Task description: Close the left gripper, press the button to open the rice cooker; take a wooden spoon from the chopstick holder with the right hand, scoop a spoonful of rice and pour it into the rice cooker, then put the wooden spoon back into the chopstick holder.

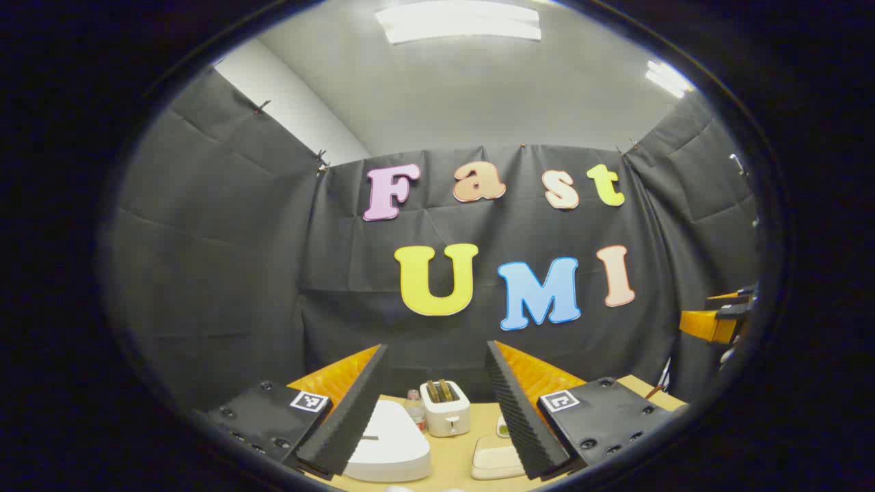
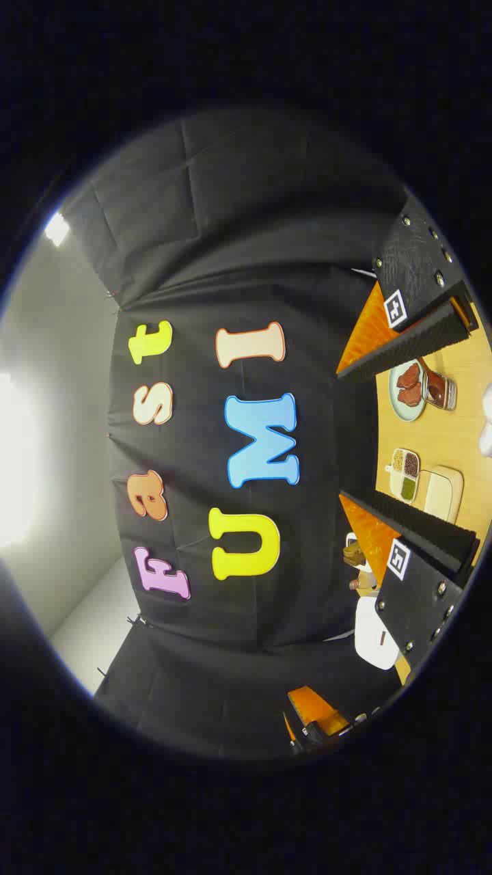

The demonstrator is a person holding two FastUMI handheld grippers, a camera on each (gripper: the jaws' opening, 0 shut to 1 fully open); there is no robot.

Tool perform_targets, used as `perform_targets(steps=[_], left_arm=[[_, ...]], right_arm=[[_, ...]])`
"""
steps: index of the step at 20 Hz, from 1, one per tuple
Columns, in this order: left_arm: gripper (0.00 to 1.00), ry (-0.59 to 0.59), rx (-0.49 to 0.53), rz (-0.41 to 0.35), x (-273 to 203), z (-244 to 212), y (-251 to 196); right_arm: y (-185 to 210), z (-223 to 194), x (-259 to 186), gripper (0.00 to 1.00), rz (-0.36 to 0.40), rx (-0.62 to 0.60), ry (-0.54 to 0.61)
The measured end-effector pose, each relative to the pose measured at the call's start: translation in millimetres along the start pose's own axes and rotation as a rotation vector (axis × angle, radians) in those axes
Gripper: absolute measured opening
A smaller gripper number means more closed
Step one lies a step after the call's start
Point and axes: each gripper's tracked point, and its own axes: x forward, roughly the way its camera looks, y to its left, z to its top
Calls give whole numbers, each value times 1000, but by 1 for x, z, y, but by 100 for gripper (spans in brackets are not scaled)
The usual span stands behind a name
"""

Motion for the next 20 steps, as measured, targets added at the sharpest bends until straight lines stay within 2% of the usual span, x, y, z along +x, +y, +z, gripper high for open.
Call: perform_targets(steps=[1,3,5,6,9,15,20], left_arm=[[96,12,3,-3,1,-5,-7],[94,45,22,-10,7,-18,-10],[96,50,19,-29,12,-21,-11],[94,57,11,-42,16,-24,-9],[94,73,0,-61,27,-31,-4],[94,76,-6,-74,43,-34,11],[94,83,-14,-68,47,-39,22]], right_arm=[[0,-1,4,96,11,35,11],[5,1,10,97,20,73,10],[4,1,11,97,-6,29,-14],[7,1,9,97,-17,6,-24],[23,4,8,97,-14,2,-51],[21,-9,17,97,-71,-36,-11],[22,-7,18,97,-82,-32,-8]])
